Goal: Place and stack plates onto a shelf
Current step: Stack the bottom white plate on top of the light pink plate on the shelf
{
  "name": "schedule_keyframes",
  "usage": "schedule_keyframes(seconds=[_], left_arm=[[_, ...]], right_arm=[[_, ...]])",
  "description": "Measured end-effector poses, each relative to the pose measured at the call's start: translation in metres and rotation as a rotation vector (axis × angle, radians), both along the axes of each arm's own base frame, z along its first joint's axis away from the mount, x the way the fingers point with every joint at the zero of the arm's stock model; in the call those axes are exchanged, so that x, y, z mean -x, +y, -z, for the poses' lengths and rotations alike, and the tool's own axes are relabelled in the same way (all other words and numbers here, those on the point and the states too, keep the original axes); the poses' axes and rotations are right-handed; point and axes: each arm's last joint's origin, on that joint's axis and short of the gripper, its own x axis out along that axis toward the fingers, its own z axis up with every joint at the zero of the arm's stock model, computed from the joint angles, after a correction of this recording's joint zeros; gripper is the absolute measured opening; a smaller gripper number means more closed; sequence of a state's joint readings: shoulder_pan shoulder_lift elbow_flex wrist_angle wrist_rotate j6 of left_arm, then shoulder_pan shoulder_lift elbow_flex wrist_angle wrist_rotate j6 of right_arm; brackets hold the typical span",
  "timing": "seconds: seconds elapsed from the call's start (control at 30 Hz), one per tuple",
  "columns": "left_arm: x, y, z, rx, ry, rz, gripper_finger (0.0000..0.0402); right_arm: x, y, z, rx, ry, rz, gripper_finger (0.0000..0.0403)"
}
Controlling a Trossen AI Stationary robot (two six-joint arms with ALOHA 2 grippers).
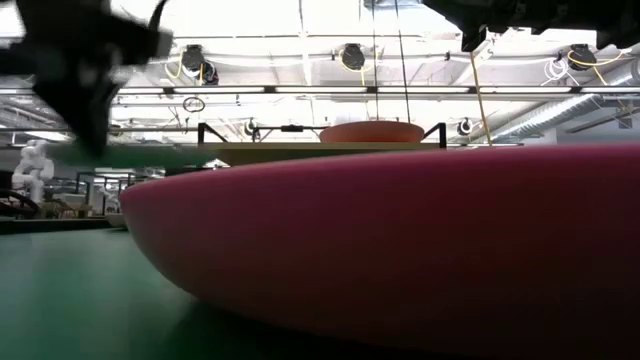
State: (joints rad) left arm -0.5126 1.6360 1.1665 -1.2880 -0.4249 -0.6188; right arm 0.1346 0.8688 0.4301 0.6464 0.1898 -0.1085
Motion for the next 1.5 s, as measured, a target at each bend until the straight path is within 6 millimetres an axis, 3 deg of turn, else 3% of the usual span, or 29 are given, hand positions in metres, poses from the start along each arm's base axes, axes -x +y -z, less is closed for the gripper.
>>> schedule_keyframes(seconds=[0.17, 0.3, 0.57, 0.7, 0.83, 0.97, 1.1, 1.33, 1.5], left_arm=[[-0.021, 0.001, -0.041, -0.138, -0.081, 0.216, 0.001], [-0.039, 0.019, -0.064, -0.224, -0.051, 0.375, 0.001], [-0.09, 0.109, -0.102, -0.319, -0.075, 0.531, 0.0011], [-0.109, 0.157, -0.126, -0.317, -0.238, 0.627, 0.002], [-0.116, 0.191, -0.141, -0.314, -0.404, 0.722, 0.002], [-0.121, 0.214, -0.142, -0.298, -0.499, 0.749, 0.0022], [-0.138, 0.227, -0.125, -0.263, -0.533, 0.779, 0.0023], [-0.16, 0.239, -0.09, -0.268, -0.461, 0.799, 0.0024], [-0.158, 0.242, -0.09, -0.254, -0.462, 0.769, 0.0025]], right_arm=[[0.0, 0.0, -0.001, 0.004, -0.015, 0.0, 0.0061], [0.001, 0.0, -0.005, 0.014, -0.042, 0.001, 0.0061], [0.014, -0.002, -0.016, 0.049, -0.099, 0.009, 0.0061], [0.02, -0.003, -0.018, 0.053, -0.094, 0.009, 0.0061], [0.025, -0.003, -0.019, 0.067, -0.087, 0.011, 0.0061], [0.027, -0.004, -0.019, 0.078, -0.077, 0.012, 0.0061], [0.028, -0.004, -0.019, 0.078, -0.08, 0.012, 0.0061], [0.03, -0.004, -0.022, 0.076, -0.096, 0.011, 0.0061], [0.03, -0.004, -0.022, 0.079, -0.096, 0.013, 0.0061]])
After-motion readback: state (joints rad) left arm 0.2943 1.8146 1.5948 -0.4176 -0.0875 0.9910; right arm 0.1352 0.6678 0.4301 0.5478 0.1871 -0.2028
